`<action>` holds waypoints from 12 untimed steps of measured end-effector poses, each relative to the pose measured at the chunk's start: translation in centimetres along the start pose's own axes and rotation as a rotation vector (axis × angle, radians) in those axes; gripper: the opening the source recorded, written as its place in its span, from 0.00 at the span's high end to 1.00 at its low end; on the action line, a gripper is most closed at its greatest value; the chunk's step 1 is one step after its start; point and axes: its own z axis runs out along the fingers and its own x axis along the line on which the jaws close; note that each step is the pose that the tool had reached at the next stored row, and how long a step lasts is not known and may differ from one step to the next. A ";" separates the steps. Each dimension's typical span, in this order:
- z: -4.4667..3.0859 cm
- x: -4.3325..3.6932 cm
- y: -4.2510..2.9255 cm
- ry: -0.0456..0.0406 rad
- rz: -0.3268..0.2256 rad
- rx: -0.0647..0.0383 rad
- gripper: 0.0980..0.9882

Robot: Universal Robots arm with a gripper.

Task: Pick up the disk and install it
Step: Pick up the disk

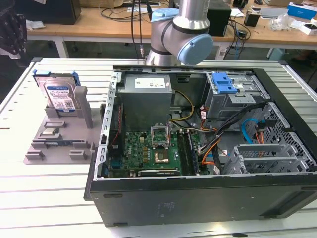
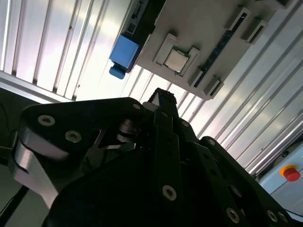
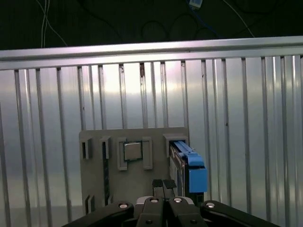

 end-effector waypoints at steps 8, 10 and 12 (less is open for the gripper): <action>0.00 0.00 0.00 0.0000 0.000 0.000 0.58; 0.00 0.00 0.00 0.0000 0.000 0.000 0.50; 0.00 0.00 0.00 0.0000 0.000 0.000 0.50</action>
